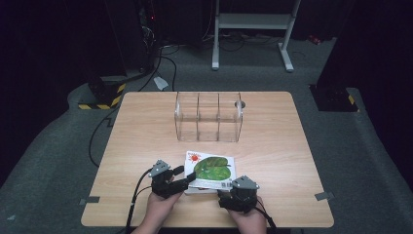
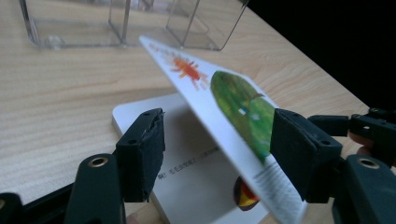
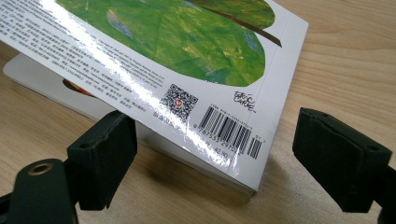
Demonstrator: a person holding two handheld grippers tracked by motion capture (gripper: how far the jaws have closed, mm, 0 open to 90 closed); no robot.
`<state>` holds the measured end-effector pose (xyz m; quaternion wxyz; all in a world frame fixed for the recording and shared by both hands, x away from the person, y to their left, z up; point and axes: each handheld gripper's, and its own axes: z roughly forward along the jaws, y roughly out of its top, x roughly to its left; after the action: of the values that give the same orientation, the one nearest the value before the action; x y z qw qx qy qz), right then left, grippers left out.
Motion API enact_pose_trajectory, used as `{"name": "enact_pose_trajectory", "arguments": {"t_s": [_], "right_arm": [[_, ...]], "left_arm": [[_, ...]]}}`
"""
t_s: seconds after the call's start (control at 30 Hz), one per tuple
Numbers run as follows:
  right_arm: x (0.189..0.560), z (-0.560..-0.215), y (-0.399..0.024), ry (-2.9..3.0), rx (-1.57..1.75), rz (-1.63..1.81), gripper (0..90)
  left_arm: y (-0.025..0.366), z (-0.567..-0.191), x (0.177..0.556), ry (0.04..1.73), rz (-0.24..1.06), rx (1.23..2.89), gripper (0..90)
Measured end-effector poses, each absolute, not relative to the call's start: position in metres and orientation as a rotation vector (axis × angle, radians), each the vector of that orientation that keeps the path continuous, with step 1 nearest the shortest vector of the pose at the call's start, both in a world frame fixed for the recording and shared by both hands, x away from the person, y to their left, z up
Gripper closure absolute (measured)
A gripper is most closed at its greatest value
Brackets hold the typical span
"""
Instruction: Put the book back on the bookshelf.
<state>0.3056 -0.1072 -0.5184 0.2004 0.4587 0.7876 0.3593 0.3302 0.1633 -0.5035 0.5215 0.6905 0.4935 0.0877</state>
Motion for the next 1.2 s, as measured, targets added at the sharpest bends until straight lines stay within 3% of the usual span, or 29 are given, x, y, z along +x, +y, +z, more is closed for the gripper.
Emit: {"name": "enact_pose_trajectory", "arguments": {"t_s": [0.1, 0.5, 0.87, 1.2], "right_arm": [[0.306, -0.519, -0.108, 2.206, 1.287, 1.008, 14.4], [0.296, -0.513, -0.114, 2.224, 1.247, 1.098, 20.9], [0.299, -0.512, -0.121, 2.182, 1.295, 1.127, 23.5], [0.301, -0.513, -0.125, 2.174, 1.311, 1.137, 25.1]], "left_arm": [[0.159, -0.507, 0.338, 1.191, 0.149, 1.653, 37.0], [0.158, -0.511, 0.345, 1.172, 0.132, 1.762, 52.5], [0.161, -0.511, 0.341, 1.040, 0.210, 1.865, 61.5], [0.162, -0.509, 0.333, 0.939, 0.288, 1.890, 63.3]]}}
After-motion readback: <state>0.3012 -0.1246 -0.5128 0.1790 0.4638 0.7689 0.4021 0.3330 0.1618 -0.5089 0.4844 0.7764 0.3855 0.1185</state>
